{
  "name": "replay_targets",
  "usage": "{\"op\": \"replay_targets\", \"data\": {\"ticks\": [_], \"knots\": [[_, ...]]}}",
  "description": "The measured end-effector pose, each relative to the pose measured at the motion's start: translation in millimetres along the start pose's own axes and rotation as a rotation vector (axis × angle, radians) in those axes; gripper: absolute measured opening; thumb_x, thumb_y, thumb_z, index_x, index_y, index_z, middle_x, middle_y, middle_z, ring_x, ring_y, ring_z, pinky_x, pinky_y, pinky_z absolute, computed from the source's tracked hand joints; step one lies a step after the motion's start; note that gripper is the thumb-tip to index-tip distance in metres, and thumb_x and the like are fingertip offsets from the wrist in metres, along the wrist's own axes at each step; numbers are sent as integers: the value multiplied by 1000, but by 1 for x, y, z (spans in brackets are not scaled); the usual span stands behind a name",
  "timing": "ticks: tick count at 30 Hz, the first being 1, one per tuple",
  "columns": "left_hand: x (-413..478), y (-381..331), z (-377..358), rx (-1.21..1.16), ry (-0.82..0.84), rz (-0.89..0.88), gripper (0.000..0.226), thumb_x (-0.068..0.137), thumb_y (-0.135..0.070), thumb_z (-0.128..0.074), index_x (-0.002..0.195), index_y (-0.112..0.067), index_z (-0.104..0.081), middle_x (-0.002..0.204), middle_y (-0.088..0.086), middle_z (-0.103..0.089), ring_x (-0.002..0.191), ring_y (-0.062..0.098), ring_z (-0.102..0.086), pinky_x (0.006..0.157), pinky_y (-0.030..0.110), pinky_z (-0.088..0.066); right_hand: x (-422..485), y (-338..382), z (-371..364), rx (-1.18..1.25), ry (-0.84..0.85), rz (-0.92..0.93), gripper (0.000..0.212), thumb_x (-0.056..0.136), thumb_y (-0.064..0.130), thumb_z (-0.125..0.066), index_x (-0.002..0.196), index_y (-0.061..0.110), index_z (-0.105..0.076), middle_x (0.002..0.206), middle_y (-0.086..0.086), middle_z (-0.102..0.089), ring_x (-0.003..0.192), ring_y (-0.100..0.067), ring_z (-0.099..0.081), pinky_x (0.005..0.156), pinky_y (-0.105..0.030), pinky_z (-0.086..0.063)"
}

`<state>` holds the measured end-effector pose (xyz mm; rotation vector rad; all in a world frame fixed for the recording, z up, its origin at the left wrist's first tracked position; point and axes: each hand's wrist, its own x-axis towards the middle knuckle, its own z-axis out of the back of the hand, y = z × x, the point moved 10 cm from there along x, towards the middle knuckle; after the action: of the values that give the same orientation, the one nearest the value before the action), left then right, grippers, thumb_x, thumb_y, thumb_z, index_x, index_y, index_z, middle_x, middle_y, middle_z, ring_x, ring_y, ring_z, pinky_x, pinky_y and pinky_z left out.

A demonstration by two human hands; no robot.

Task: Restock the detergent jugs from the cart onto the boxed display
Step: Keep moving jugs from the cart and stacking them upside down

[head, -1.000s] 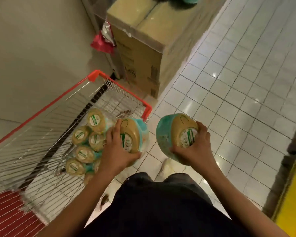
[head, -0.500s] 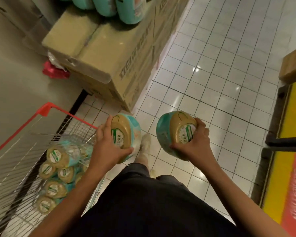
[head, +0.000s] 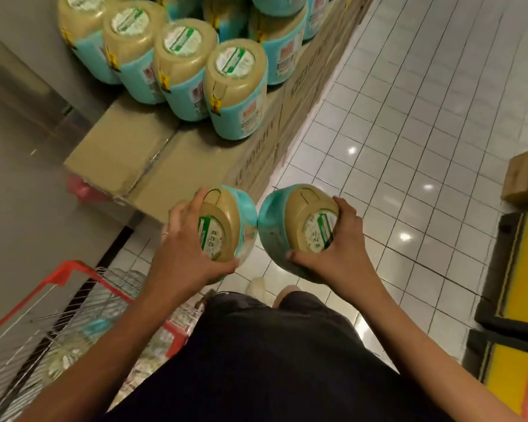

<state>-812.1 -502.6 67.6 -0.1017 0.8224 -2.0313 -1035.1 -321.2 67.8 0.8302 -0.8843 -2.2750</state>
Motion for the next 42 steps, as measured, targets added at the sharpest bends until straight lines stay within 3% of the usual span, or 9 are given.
{"op": "replay_targets", "data": {"ticks": [7, 17, 22, 27, 29, 32, 34, 37, 42], "knots": [[42, -3, 65, 79, -108, 142, 147, 50, -60, -94, 156, -67, 7, 165, -1, -18, 139, 48, -44, 96, 68, -51, 92, 83, -7, 22, 177, 98, 134, 40, 70, -82, 155, 37, -22, 132, 10, -34, 131, -15, -42, 113, -43, -46], [84, 24, 114, 174, -165, 247, 145, 52, -49, -96, 163, -53, -2, 161, 0, -21, 138, 41, -39, 104, 63, -49, 151, 155, -70, 37, 420, 158, 127, 45, 55, -88, 153, 38, -25, 136, 4, -36, 129, -17, -39, 112, -43, -42], [98, 41, 111, 193, -155, 240, 134, 56, -67, -81, 163, -53, -2, 166, 1, -19, 138, 39, -38, 107, 59, -47, 158, 157, -99, 76, 465, 44, 124, 55, 46, -99, 154, 37, -24, 134, -1, -36, 133, -25, -38, 116, -47, -38], [115, 78, 123, -7, -202, 215, 138, 55, -60, -92, 162, -56, -5, 165, -9, -16, 150, 26, -32, 112, 60, -45, 152, 168, -123, 119, 475, 18, 126, 45, 61, -86, 153, 46, -23, 131, 6, -35, 127, -20, -45, 110, -41, -44], [122, 95, 132, -89, -223, 193, 141, 52, -67, -92, 162, -55, -6, 166, -13, -14, 149, 13, -29, 114, 53, -45, 150, 168, -136, 196, 499, -68, 117, 47, 56, -88, 148, 46, -28, 126, 14, -36, 119, -18, -55, 107, -49, -52], [134, 112, 142, -206, -280, 130, 147, 45, -84, -86, 164, -51, -7, 169, -22, -7, 155, -3, -12, 120, 41, -29, 143, 158, -155, 376, 538, -287, 104, 49, 44, -91, 138, 45, -36, 136, 0, -48, 117, -25, -66, 94, -56, -62], [137, 125, 141, -365, -362, 159, 147, 37, -82, -91, 159, -57, -12, 161, -36, -15, 150, -11, -21, 119, 36, -31, 140, 154, -164, 444, 562, -375, 94, 57, 38, -95, 132, 45, -39, 132, -1, -62, 109, -19, -72, 88, -54, -64], [141, 148, 134, -546, -464, 205, 141, 34, -64, -103, 153, -47, -29, 150, -33, -39, 142, 2, -46, 117, 44, -44, 136, 158, -182, 548, 597, -439, 79, 75, 21, -94, 130, 41, -41, 105, 9, -79, 98, -11, -78, 90, -46, -64], [169, 186, 162, -568, -457, 221, 117, 35, -73, -99, 136, -62, -42, 146, -10, -55, 140, 15, -51, 114, 49, -48, 132, 183, -216, 641, 574, -491, 75, 79, 20, -91, 143, 17, -52, 117, -3, -80, 103, -18, -78, 81, -33, -64]]}}
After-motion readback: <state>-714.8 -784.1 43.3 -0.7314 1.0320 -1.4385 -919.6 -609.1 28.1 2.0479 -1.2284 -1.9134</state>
